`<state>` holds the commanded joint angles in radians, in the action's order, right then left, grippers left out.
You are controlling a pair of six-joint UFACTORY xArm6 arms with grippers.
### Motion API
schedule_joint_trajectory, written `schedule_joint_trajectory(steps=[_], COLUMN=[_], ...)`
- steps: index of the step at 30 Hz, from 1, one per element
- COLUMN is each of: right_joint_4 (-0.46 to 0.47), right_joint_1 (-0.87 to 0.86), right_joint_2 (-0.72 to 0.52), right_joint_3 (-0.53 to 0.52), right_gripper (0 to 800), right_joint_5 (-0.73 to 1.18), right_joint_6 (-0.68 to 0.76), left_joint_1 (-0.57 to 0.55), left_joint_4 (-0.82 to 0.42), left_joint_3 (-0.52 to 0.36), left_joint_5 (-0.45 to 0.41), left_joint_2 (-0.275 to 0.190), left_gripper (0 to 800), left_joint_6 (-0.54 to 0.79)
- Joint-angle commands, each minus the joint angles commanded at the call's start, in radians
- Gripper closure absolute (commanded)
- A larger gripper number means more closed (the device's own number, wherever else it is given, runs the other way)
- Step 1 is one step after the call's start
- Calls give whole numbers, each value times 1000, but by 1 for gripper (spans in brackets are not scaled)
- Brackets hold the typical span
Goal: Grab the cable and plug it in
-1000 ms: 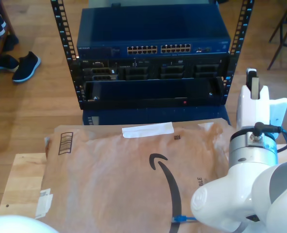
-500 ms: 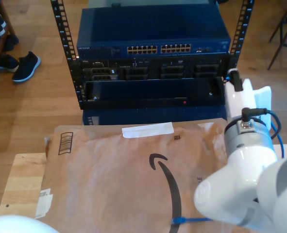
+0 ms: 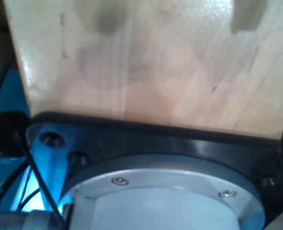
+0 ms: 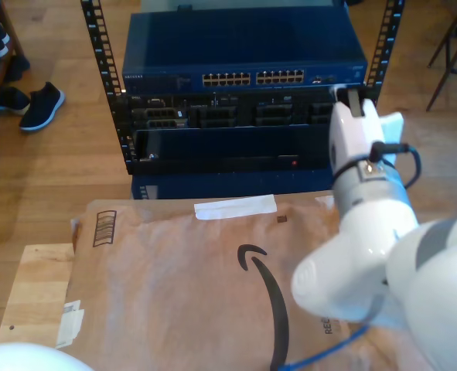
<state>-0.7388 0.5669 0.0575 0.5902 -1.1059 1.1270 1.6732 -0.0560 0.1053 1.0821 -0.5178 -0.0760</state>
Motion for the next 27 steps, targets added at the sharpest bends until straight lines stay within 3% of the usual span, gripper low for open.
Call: schedule_joint_trajectory(steps=[6,15,19,21,27], right_joint_4=[-8,8,14,43,272], right_joint_1=[0,-15,-32,-57,-157], right_joint_2=[58,61,41,49,123], right_joint_3=[55,-21,-21,-21,-21], right_gripper=[794,800,800,800,800], right_joint_5=[0,3,0,0,-48], right_joint_6=[21,189,196,218,361], left_joint_1=[0,0,0,0,0], left_joint_4=[0,0,0,0,0], left_joint_3=[-2,-2,-2,-2,-2], left_joint_5=[0,0,0,0,0], left_joint_2=[0,0,2,0,2], left_gripper=[0,0,0,0,0], left_joint_6=[0,0,0,0,0])
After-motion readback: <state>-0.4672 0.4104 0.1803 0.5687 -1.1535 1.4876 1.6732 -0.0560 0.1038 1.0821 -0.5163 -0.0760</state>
